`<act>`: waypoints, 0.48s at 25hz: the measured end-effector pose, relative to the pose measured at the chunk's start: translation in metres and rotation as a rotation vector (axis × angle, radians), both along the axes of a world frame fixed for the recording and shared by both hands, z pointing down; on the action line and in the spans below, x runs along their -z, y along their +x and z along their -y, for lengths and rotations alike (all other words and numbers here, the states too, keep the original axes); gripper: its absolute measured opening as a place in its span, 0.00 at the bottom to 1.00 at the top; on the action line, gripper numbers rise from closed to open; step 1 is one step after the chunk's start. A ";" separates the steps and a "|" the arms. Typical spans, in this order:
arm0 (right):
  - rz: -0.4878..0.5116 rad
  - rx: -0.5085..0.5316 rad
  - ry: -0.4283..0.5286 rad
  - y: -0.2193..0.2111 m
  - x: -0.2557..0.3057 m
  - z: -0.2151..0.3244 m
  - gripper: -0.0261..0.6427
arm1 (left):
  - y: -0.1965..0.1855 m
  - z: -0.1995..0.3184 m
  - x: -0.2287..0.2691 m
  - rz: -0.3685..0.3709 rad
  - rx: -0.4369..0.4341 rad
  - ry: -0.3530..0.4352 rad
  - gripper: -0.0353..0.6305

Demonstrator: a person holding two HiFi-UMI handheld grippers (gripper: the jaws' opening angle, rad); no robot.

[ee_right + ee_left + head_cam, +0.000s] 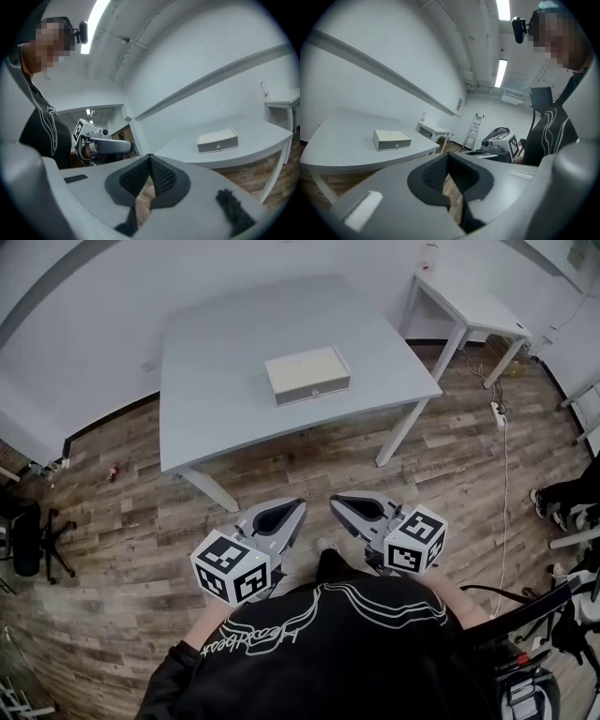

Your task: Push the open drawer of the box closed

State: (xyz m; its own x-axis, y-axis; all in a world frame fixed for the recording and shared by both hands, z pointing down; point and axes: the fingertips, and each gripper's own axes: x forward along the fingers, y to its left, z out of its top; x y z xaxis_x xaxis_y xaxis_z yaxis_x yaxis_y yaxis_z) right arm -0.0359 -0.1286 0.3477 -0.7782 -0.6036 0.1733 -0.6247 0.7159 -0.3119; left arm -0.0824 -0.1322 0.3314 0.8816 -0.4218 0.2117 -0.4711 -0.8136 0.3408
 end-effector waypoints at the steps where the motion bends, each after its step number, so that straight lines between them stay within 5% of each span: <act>1: 0.001 -0.001 0.002 -0.001 0.000 -0.003 0.05 | -0.001 -0.003 -0.001 -0.001 -0.001 0.001 0.06; 12: 0.008 -0.033 -0.025 0.001 -0.009 -0.026 0.05 | 0.006 -0.021 -0.015 -0.027 -0.038 -0.035 0.06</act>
State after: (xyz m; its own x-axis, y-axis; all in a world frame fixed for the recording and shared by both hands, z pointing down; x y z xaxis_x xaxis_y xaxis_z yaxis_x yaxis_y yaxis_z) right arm -0.0345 -0.1027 0.3566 -0.7593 -0.6246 0.1825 -0.6454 0.6869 -0.3341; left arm -0.0764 -0.1111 0.3468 0.9024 -0.3807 0.2020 -0.4305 -0.8181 0.3812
